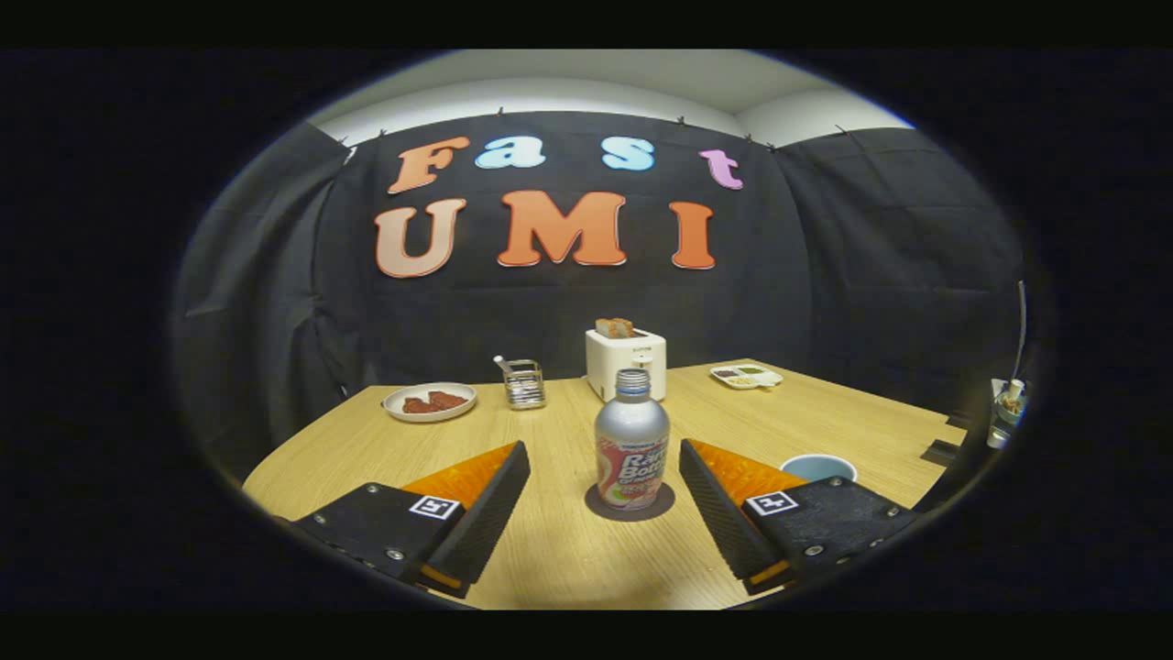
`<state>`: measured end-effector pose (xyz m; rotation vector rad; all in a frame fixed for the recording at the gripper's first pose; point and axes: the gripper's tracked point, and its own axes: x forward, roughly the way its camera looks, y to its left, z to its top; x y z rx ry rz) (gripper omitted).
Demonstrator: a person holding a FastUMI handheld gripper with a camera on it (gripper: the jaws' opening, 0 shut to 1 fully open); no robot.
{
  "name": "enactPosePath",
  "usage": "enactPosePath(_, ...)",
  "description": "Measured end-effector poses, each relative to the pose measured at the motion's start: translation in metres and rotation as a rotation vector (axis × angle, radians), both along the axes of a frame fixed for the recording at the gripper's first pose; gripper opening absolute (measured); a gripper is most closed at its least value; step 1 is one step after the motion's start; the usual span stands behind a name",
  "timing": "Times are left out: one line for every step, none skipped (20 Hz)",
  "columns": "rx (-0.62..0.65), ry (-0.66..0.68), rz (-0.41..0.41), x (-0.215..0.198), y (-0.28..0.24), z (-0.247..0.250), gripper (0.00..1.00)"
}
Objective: Take the bottle from table, then pour the juice into the cup, finally place the bottle on the coaster
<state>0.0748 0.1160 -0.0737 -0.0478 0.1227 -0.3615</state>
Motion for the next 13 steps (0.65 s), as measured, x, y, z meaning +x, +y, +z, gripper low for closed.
enactPosePath(-0.007,-0.013,0.019,-0.003,0.012,0.003,0.98)
enactPosePath(-0.006,-0.019,0.04,-0.005,0.024,0.003,0.98)
enactPosePath(-0.004,-0.019,0.06,-0.008,0.038,0.0,0.97)
enactPosePath(-0.009,-0.019,0.08,-0.011,0.051,-0.001,0.97)
enactPosePath(-0.02,-0.015,0.097,-0.014,0.063,-0.003,0.98)
enactPosePath(-0.027,-0.014,0.107,-0.016,0.071,-0.004,0.98)
enactPosePath(-0.026,-0.019,0.127,-0.017,0.082,-0.006,0.98)
enactPosePath(-0.014,-0.021,0.152,-0.019,0.094,-0.009,0.98)
enactPosePath(-0.005,-0.026,0.176,-0.021,0.105,-0.01,0.98)
enactPosePath(-0.006,-0.03,0.198,-0.023,0.113,-0.01,0.98)
enactPosePath(-0.021,-0.034,0.212,-0.026,0.118,-0.008,0.98)
enactPosePath(-0.045,-0.038,0.217,-0.028,0.118,-0.008,0.98)
enactPosePath(-0.07,-0.034,0.211,-0.03,0.117,-0.008,0.97)
